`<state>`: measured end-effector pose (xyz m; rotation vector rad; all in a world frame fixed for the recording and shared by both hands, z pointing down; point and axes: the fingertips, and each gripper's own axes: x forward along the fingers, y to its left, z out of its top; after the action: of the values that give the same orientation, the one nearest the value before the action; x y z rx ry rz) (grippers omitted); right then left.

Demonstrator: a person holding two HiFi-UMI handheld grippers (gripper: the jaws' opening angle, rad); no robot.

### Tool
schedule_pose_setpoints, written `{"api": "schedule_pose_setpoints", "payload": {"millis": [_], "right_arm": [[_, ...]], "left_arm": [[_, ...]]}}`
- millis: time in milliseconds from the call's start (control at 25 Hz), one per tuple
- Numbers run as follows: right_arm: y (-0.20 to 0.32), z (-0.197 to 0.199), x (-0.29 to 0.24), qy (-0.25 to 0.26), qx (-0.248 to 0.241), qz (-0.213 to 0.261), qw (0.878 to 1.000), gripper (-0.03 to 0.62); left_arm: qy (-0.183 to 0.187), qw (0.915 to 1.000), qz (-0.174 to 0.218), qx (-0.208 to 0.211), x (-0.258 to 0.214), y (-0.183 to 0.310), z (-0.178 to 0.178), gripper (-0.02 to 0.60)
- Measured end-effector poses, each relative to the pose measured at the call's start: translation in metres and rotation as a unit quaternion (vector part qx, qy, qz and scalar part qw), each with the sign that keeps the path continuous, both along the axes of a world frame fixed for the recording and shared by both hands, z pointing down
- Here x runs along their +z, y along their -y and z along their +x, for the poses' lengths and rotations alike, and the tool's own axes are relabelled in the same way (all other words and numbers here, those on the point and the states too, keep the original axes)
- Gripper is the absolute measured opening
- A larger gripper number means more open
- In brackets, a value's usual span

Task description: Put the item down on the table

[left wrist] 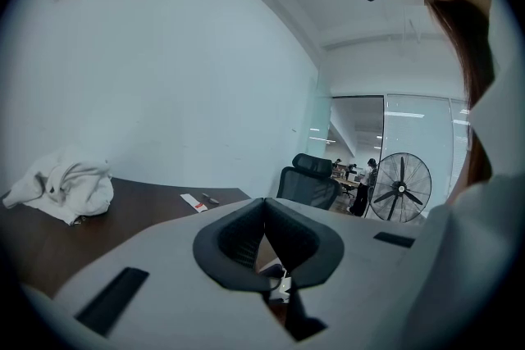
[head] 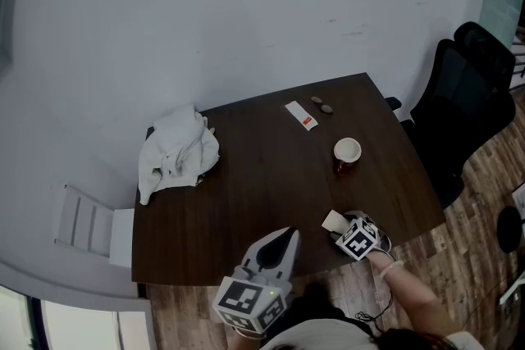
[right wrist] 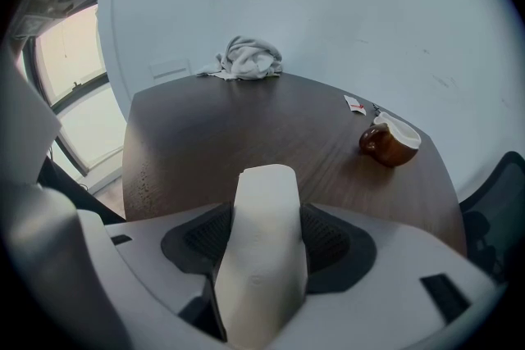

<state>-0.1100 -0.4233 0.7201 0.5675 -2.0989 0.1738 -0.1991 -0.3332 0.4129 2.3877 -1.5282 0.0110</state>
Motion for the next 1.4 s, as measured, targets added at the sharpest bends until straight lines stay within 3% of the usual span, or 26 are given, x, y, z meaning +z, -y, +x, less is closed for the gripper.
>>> {"api": "schedule_pose_setpoints", "payload": {"millis": [480,880,1400], "right_arm": [[0.003,-0.003,0.000,0.031,0.031,-0.012,0.999,0.281],[-0.004,-0.005,-0.028,0.067,0.042,0.015,0.997,0.281],[-0.021,0.002,-0.100,0.169,0.098,0.061,0.979,0.215]], "left_arm": [[0.000,1.0000,0.005,-0.002,-0.002,-0.007,0.002,0.020],[0.001,0.9999,0.012,-0.008,-0.011,-0.015,0.007,0.020],[0.004,0.9995,0.026,-0.020,-0.023,-0.035,0.010,0.020]]}}
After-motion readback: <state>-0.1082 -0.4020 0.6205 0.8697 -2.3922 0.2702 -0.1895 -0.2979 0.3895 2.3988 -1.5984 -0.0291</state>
